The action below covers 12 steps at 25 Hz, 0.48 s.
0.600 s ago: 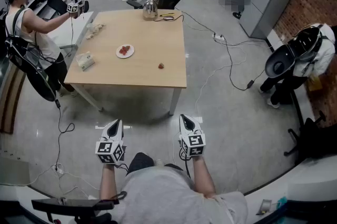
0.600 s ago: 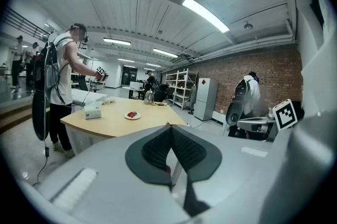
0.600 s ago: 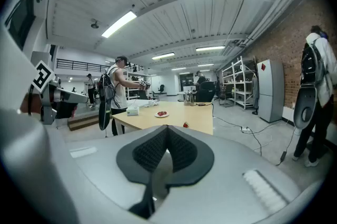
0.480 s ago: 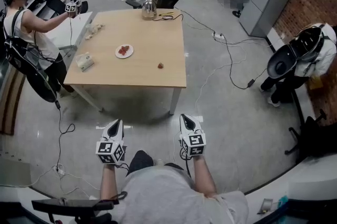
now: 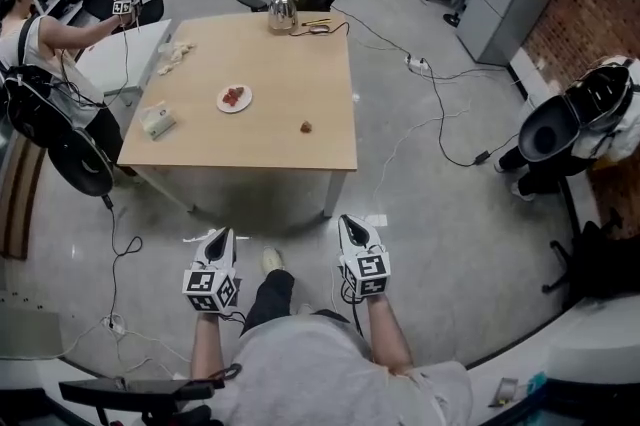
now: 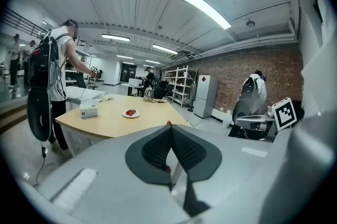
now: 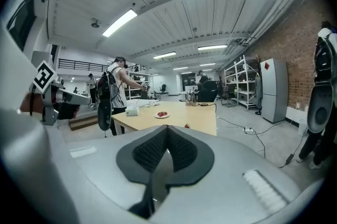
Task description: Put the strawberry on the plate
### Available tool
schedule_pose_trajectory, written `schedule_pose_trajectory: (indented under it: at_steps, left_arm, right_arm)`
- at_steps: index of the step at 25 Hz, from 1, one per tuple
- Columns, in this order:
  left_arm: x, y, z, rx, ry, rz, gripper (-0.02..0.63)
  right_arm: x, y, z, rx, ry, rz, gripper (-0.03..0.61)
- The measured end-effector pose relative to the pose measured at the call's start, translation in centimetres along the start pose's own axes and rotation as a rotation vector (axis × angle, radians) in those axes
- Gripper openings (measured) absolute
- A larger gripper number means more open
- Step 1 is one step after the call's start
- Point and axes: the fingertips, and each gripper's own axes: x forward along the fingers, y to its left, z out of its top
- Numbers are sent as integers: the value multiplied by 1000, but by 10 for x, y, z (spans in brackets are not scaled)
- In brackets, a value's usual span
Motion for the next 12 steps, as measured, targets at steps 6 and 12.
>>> schedule_pose_trajectory:
  at_steps: [6, 12]
  left_arm:
    - [37, 24, 7, -9, 20, -17, 20]
    - [80, 56, 26, -21, 31, -35, 20]
  right_arm:
    - [39, -7, 3, 9, 28, -7, 6]
    - [88, -13, 22, 7, 51, -27, 6]
